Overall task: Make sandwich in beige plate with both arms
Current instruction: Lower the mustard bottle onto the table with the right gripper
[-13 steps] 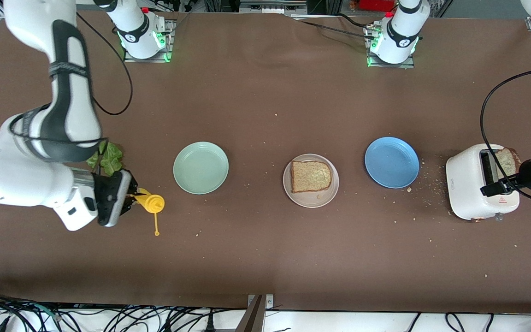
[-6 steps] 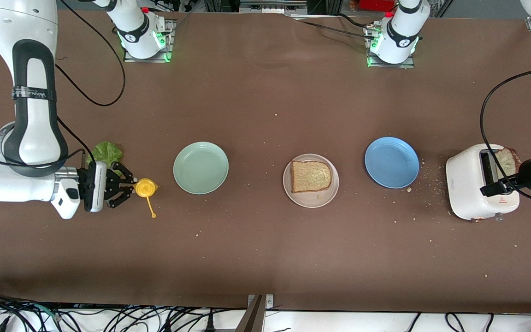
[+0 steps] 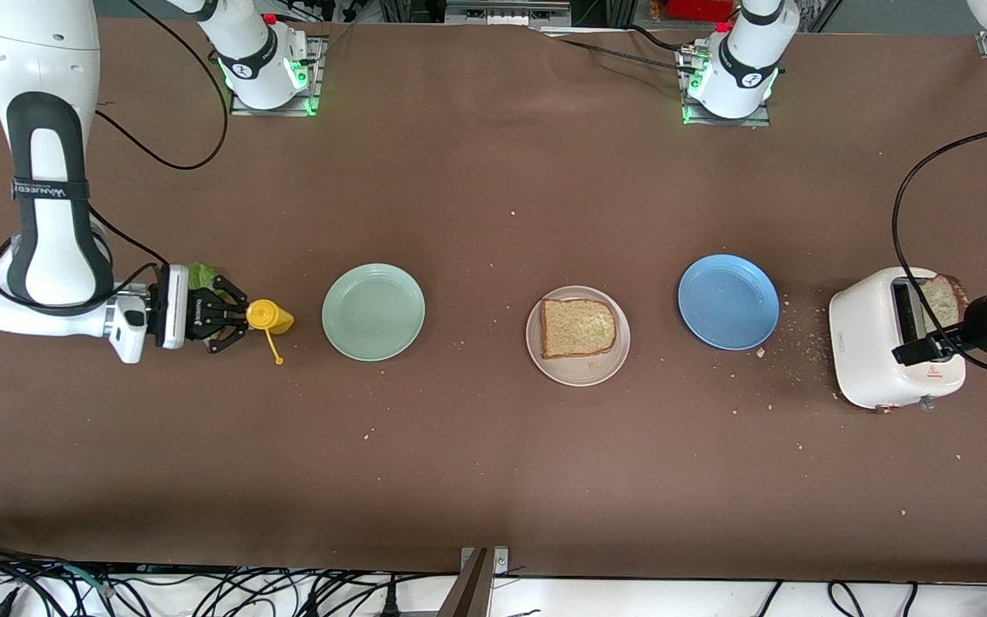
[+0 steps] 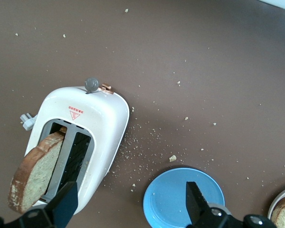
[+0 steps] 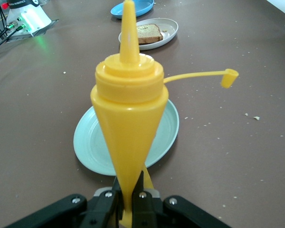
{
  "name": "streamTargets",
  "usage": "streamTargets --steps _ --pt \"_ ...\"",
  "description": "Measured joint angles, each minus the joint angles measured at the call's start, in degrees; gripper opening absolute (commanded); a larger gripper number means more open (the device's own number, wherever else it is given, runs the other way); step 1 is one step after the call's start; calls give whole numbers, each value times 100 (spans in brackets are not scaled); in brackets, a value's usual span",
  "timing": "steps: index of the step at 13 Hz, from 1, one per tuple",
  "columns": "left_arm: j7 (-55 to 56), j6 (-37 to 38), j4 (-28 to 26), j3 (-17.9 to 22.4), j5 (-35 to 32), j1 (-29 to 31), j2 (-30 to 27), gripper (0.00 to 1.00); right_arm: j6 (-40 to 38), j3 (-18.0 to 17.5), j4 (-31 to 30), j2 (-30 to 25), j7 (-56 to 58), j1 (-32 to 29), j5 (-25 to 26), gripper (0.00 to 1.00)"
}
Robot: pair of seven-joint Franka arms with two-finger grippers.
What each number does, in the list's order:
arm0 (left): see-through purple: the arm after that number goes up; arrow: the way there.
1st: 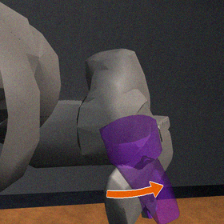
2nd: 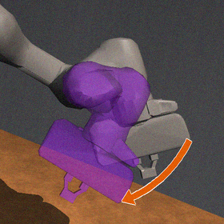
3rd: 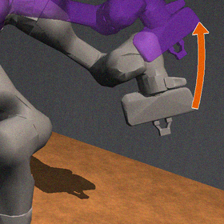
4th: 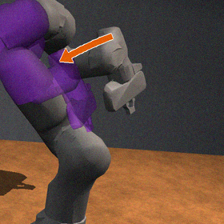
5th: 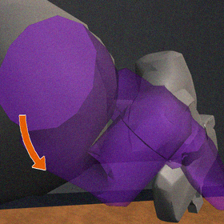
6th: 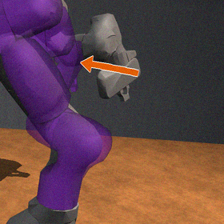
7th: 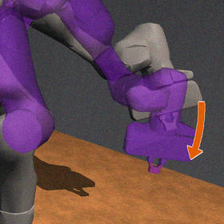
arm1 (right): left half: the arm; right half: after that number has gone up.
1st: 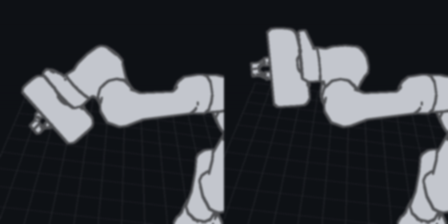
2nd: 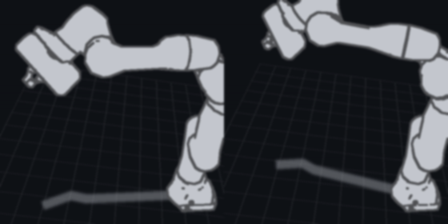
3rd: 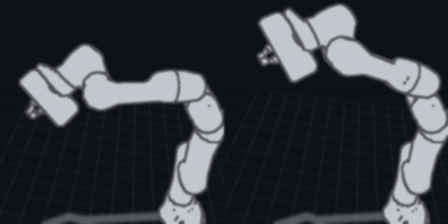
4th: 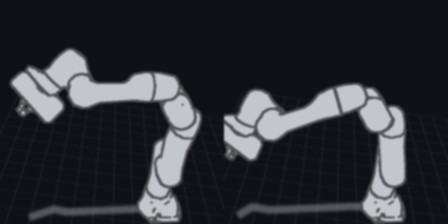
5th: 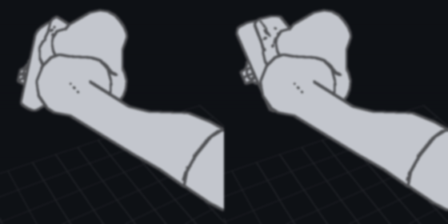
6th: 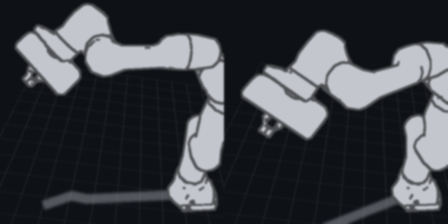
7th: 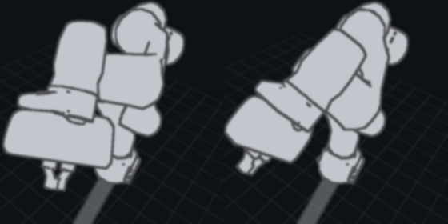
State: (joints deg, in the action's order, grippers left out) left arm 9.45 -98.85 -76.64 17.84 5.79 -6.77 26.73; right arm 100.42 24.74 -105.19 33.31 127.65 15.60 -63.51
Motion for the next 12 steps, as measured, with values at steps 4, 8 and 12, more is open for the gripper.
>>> streamTargets --steps 4,8,12 --pt "0 0 0 0 0 0 1 100 149 85 -782 -4 1219 -1 -494 0" --pt "0 0 0 0 0 0 1 100 85 136 -980 4 1876 -239 -560 0" --pt "0 0 0 0 0 0 1 100 -287 137 -1101 177 2062 -480 -877 0"
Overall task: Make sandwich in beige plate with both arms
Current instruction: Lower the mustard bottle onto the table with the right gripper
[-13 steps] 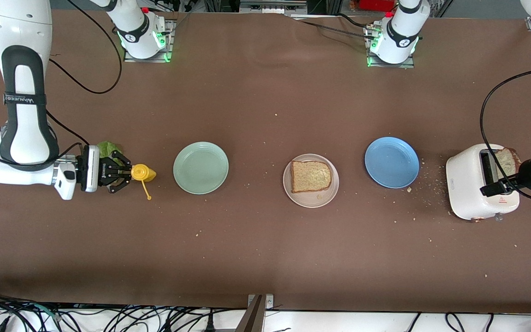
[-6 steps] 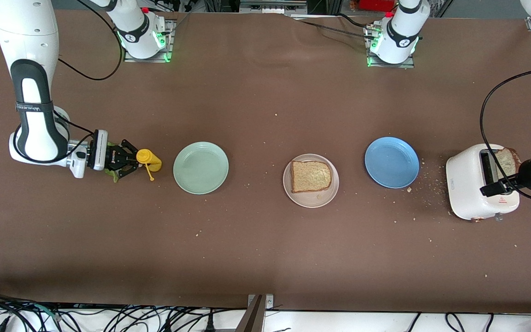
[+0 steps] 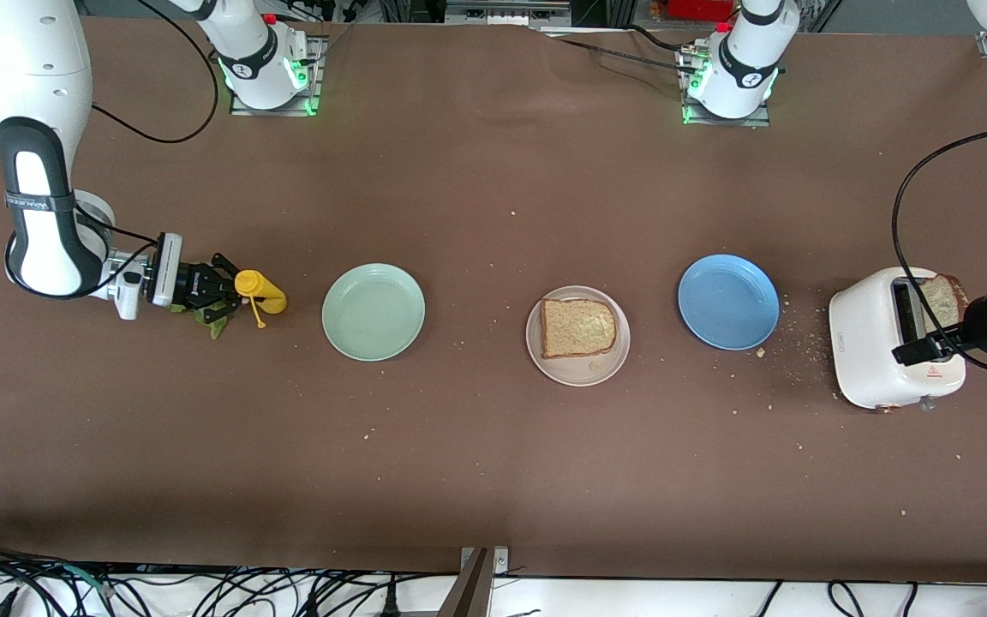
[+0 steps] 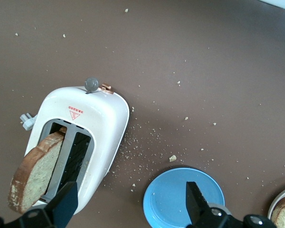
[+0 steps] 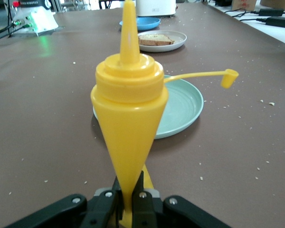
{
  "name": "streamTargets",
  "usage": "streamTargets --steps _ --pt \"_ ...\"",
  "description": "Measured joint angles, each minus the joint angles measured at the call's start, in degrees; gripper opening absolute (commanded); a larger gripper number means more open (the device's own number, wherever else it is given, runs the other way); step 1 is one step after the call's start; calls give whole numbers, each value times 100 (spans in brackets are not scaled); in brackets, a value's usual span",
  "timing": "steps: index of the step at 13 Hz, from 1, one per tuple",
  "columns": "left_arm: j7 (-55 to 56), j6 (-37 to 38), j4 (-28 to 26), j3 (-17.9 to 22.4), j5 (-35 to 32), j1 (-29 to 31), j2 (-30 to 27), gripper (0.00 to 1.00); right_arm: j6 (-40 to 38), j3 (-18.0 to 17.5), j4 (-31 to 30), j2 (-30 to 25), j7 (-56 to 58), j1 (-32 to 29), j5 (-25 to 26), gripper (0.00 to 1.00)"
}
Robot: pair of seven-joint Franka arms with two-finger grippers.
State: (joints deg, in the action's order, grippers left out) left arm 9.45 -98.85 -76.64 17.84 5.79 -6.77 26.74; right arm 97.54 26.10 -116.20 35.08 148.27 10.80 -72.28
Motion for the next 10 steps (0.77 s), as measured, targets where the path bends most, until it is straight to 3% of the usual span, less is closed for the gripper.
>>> streamTargets --steps 4,5,6,7,9,10 --pt "0 0 0 0 0 0 0 100 -98 -16 -2 184 42 -2 -174 0" --pt "0 0 0 0 0 0 0 100 -98 -16 -2 198 43 -2 -176 5" --pt "0 0 0 0 0 0 0 100 -98 -16 -2 204 44 -2 -188 17" --pt "0 0 0 0 0 0 0 100 -98 -16 -2 206 45 -2 -222 21" --pt "0 0 0 0 0 0 0 100 -100 -17 -2 215 45 -2 -267 63" --pt "0 0 0 0 0 -1 0 100 -110 -17 -2 221 46 -2 -301 64"
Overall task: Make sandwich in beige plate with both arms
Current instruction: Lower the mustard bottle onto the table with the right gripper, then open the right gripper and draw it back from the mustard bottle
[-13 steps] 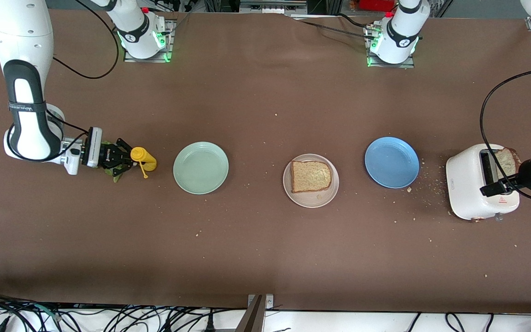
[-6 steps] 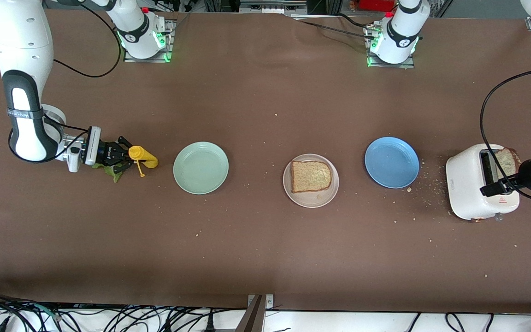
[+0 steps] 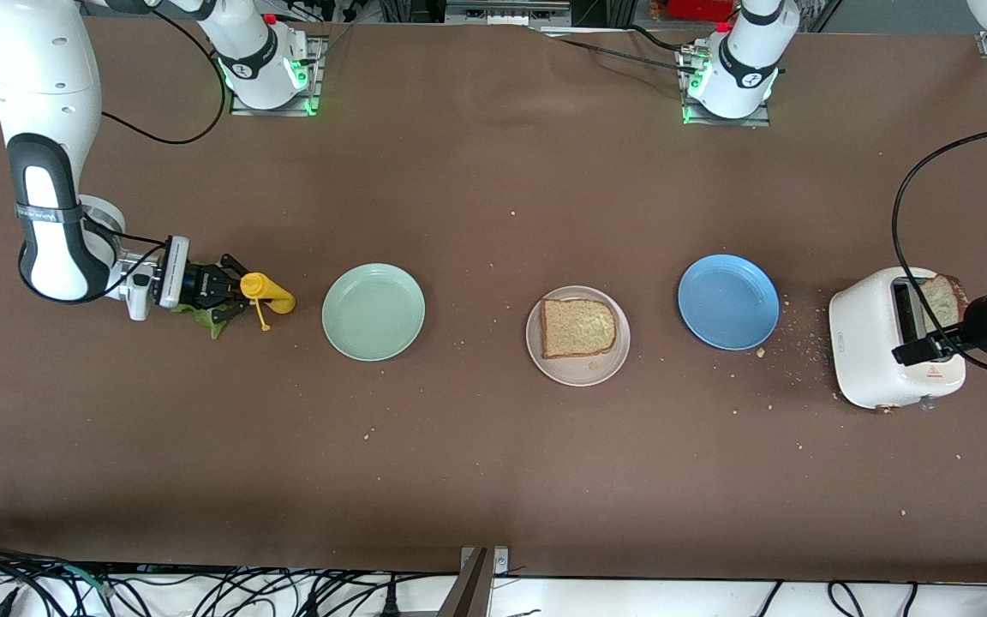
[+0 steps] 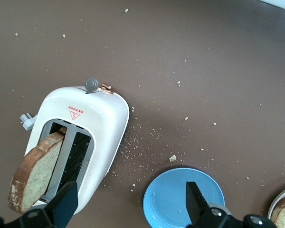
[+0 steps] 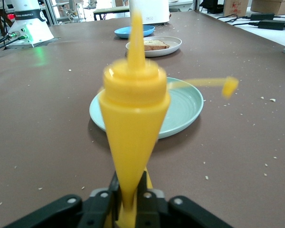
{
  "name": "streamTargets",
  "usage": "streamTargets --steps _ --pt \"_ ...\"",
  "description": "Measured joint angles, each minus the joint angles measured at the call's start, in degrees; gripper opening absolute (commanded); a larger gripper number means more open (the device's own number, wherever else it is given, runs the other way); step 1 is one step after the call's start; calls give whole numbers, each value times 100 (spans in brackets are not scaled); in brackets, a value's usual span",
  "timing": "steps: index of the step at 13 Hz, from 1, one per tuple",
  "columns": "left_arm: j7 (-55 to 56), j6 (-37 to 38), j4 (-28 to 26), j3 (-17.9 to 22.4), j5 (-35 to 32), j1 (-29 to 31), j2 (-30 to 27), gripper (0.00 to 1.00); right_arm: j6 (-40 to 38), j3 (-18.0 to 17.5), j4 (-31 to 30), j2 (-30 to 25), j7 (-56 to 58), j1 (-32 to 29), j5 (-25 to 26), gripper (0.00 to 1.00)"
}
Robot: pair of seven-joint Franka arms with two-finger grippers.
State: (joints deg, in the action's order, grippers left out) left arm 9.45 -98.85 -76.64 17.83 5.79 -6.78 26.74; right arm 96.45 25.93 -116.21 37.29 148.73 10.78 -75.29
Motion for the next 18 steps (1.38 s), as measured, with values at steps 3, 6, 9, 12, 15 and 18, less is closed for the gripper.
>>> streamTargets --steps 3,6,9,12,15,18 --pt "0 0 0 0 0 -1 0 100 -20 -2 11 38 5 0 -48 64" --pt "0 0 0 0 0 -2 0 100 -22 1 32 43 8 -4 -52 64" --pt "0 0 0 -1 0 -2 1 100 -20 22 36 45 -62 -72 -51 69" --pt "0 1 0 -1 0 -2 3 100 -20 187 37 54 -346 -203 95 91" --pt "0 1 0 -1 0 -2 3 100 -22 336 249 55 -778 -343 476 97" --pt "0 1 0 -1 0 -2 4 100 -58 402 1033 33 -1698 -359 1087 97"
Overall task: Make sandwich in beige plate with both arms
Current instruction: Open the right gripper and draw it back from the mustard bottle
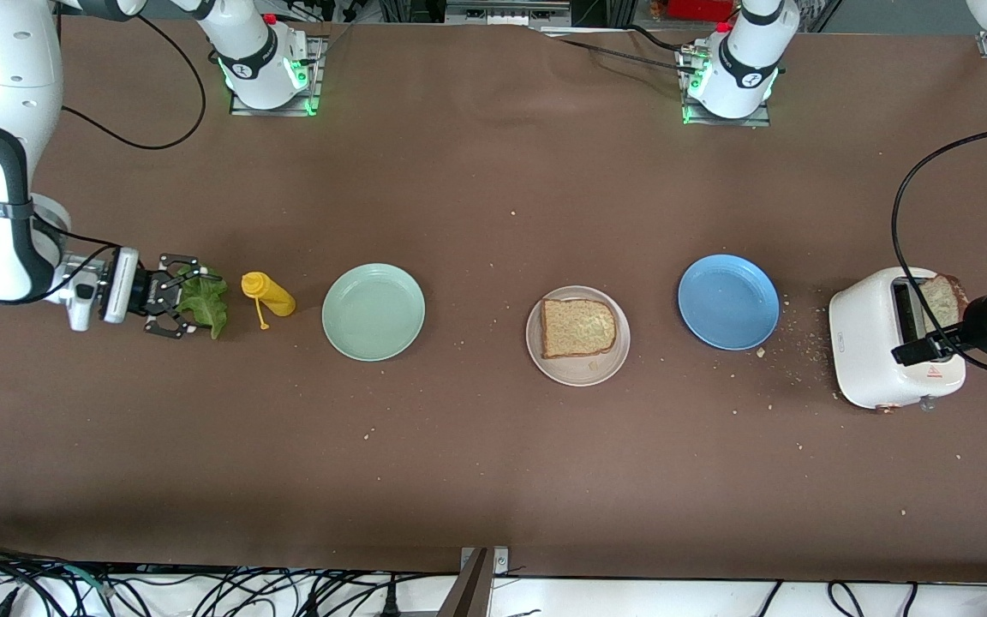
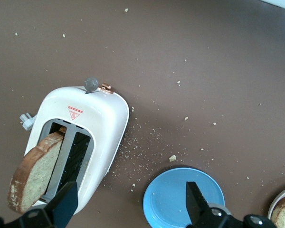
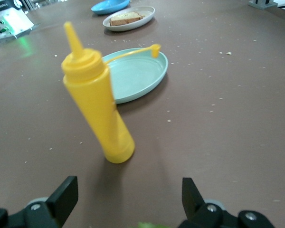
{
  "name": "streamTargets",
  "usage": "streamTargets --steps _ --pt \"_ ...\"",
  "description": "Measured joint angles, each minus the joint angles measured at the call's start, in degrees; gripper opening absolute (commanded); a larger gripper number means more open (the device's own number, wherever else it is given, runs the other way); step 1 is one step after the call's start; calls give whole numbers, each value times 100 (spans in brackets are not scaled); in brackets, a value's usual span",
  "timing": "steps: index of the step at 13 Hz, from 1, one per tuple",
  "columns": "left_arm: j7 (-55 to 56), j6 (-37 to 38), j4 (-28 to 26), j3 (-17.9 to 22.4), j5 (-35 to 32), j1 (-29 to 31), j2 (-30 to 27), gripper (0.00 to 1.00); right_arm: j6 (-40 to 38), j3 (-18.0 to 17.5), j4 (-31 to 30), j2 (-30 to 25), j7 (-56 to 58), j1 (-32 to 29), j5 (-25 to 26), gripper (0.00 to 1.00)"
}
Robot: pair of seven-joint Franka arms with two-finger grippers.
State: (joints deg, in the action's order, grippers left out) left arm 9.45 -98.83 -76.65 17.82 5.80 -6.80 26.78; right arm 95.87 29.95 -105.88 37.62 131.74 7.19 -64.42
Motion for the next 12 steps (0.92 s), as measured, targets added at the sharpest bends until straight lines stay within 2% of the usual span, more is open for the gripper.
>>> streamTargets --steps 5,10,12 --pt "0 0 0 -1 0 -6 1 100 -840 197 1736 -113 -2351 5 1236 97" --pt "0 1 0 -2 0 -7 1 100 -1102 298 3032 -174 -4441 19 2314 97" --pt "0 1 0 -2 0 -7 2 100 -1164 300 3365 -315 -5394 93 2845 97"
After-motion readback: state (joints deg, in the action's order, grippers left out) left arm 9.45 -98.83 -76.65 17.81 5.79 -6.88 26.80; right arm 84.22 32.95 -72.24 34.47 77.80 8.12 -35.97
